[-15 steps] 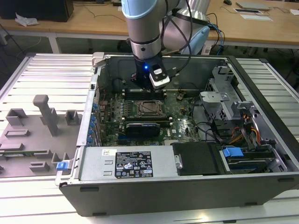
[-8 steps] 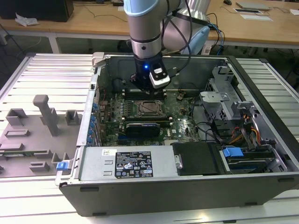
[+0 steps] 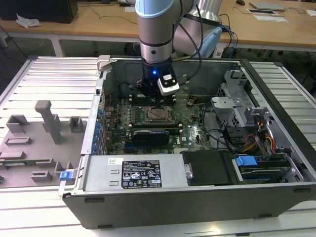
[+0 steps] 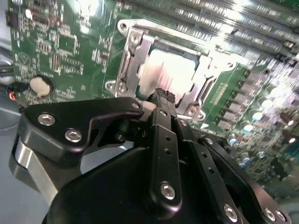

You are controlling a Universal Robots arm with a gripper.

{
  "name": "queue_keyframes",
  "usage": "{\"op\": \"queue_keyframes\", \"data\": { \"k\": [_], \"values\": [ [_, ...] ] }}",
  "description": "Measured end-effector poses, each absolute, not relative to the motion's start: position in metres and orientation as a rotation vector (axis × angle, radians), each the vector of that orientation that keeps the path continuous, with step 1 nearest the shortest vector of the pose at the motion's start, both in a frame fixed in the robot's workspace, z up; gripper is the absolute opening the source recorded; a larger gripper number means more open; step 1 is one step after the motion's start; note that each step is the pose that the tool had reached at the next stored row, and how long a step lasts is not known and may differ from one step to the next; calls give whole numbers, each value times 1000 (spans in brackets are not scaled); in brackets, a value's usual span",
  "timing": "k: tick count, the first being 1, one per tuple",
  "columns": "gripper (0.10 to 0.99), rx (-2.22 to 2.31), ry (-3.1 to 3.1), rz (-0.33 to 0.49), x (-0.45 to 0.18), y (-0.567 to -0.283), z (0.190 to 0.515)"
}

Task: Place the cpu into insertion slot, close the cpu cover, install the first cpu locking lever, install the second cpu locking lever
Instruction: 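Install the first cpu locking lever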

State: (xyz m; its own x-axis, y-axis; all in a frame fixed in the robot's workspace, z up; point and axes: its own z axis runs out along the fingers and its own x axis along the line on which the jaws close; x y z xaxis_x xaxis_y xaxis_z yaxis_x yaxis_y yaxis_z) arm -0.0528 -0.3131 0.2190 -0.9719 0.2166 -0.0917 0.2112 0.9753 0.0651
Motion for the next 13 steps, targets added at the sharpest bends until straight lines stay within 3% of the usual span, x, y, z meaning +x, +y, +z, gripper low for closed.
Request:
{"op": "queue_keyframes", "data": {
  "k": [5, 13],
  "values": [
    [106, 309, 3021, -10, -53, -318, 219],
    [106, 304, 3021, -18, -53, -318, 238]
  ]
}}
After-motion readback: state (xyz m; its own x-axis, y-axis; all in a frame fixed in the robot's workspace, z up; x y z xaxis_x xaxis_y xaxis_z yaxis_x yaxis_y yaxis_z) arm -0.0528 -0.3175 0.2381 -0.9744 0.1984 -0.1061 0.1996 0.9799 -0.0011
